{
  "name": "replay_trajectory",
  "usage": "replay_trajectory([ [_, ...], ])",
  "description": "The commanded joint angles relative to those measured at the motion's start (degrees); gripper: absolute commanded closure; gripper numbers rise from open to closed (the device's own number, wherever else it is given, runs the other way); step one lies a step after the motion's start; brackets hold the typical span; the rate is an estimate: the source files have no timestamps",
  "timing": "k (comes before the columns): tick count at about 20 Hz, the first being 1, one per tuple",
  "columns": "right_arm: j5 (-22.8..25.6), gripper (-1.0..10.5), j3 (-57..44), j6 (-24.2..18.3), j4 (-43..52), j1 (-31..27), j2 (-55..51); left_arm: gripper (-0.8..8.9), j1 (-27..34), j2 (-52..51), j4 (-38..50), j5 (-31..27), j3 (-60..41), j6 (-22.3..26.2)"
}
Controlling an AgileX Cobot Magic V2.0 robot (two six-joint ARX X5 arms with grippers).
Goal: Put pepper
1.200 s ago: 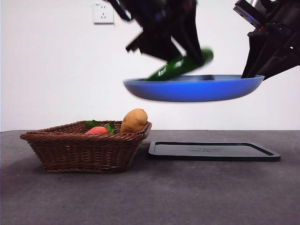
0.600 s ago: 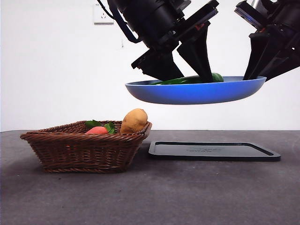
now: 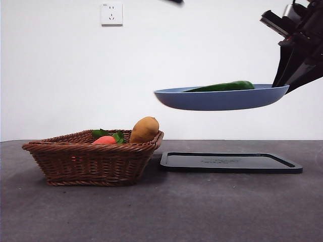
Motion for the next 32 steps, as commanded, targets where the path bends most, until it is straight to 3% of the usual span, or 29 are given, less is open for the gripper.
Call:
replay_trajectory([
  [1,-0.13,9.4,1.20,2.75,2.47,-1.86,2.97,5.68,-0.37,-3.56,-0.87,-0.13,1.22,1.42],
  [8,1.40,9.4,9.33,2.84,6.40,-4.39,17.66,5.68,-0.39,-13.16,-3.48,-0.09,1.22,1.49],
  [15,1.29,9.4,17.92,2.86,8.59,-4.44,30.80,5.68,-0.44,-15.45,-3.89,-0.09,1.22,1.05],
  [25,1.40,9.4,17.92,1.70,10.29,-4.76,35.36,5.68,-0.44,-15.43,-3.69,-0.09,1.22,1.05],
  [32,1.66,7.9,17.92,0.04,9.35,-4.90,34.62,5.68,-0.44,-15.43,-3.74,-0.13,1.22,1.09],
])
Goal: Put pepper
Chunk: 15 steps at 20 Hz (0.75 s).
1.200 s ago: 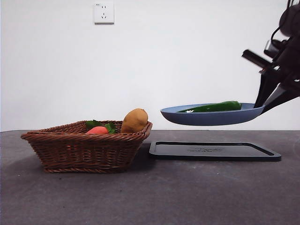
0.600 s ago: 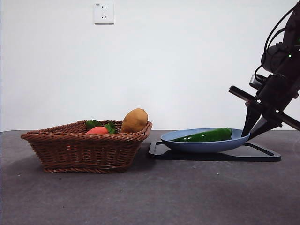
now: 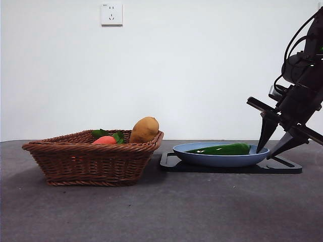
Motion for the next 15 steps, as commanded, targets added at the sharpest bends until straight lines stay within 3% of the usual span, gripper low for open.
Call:
replay_trajectory([
  [1,0.63,7.9,1.27,-1.14,-0.44,-0.37,-0.07,5.68,-0.44,0.42,0.31,-0.11,1.22,0.26],
  [4,4.15,7.9,1.27,-4.09,-5.09,-1.25,-5.81,5.68,-0.44,0.42,0.02,-0.20,1.22,0.48],
  [9,3.85,7.9,1.27,-11.17,-19.21,-1.60,-22.29,5.68,-0.44,0.46,-1.25,-2.21,1.22,0.90],
  [13,3.89,7.9,1.27,-17.40,-33.64,2.82,-36.44,5.68,-0.42,0.46,-4.46,-3.43,1.20,0.90],
  [15,3.89,7.9,1.27,-18.03,-37.99,5.38,-42.07,5.68,-0.39,0.46,-5.57,-3.58,1.22,0.92],
])
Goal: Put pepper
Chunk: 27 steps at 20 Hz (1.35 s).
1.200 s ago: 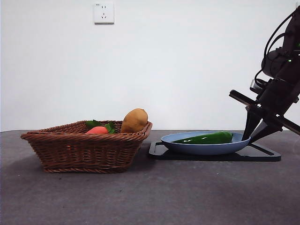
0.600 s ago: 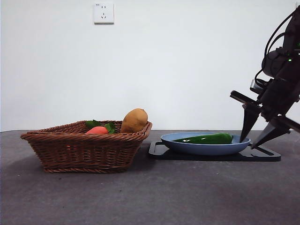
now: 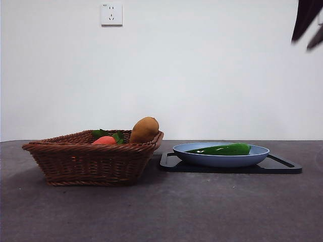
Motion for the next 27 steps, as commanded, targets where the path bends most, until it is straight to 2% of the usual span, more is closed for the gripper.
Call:
replay_trajectory([
  [1,-0.02,7.9,1.07,-2.25,-3.78,2.64,-4.39,5.69,-0.42,0.46,-0.28,-0.07,1.22,0.68],
  [6,-0.04,8.2,1.07,-3.19,-11.65,8.92,-12.74,5.87,-0.42,0.46,-2.32,-0.04,1.20,0.66],
  [10,-0.02,9.4,1.07,-5.53,-12.13,10.32,-14.99,7.72,-0.42,0.46,-2.40,-0.04,1.20,0.66],
  [11,-0.04,9.4,1.07,-6.01,-12.13,10.32,-15.10,8.14,-0.42,0.46,-2.45,-0.04,1.20,0.66],
  [15,0.00,9.4,1.07,-4.48,-12.07,10.29,-15.02,8.07,-0.42,0.46,-2.43,-0.04,1.22,0.66],
  [26,0.17,9.4,1.07,-4.59,-12.07,10.21,-15.02,8.07,-0.44,0.46,-1.70,-0.04,1.20,0.66],
  [27,0.17,9.4,1.07,-4.59,-12.07,10.21,-15.02,8.06,-0.44,0.46,-1.38,-0.33,1.20,2.36],
])
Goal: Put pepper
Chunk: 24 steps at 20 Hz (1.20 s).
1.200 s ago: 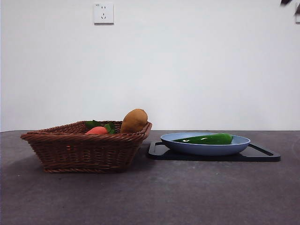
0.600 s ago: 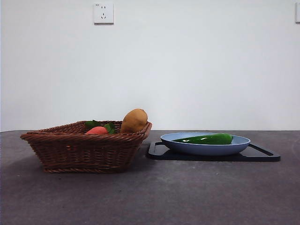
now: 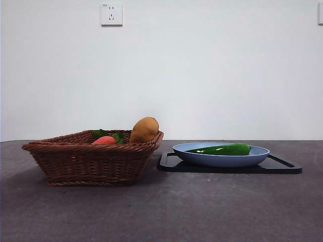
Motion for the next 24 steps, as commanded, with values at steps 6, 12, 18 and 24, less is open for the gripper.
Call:
replay_trajectory([
  [6,0.09,9.4,1.05,0.37,-0.79,0.13,0.37,8.05,8.57,-4.13,8.04,-11.39,0.94,6.62],
  [12,0.09,9.4,1.05,0.37,-0.79,0.13,0.37,8.05,26.97,-22.38,30.32,-11.39,-16.83,9.70],
  [18,0.11,9.4,1.05,0.37,-0.79,0.13,0.37,8.05,40.59,-39.30,44.48,-14.88,-41.75,10.97],
  [24,0.11,9.4,1.05,0.37,-0.79,0.13,0.37,8.05,42.69,-50.31,46.95,-13.22,-62.10,7.37],
])
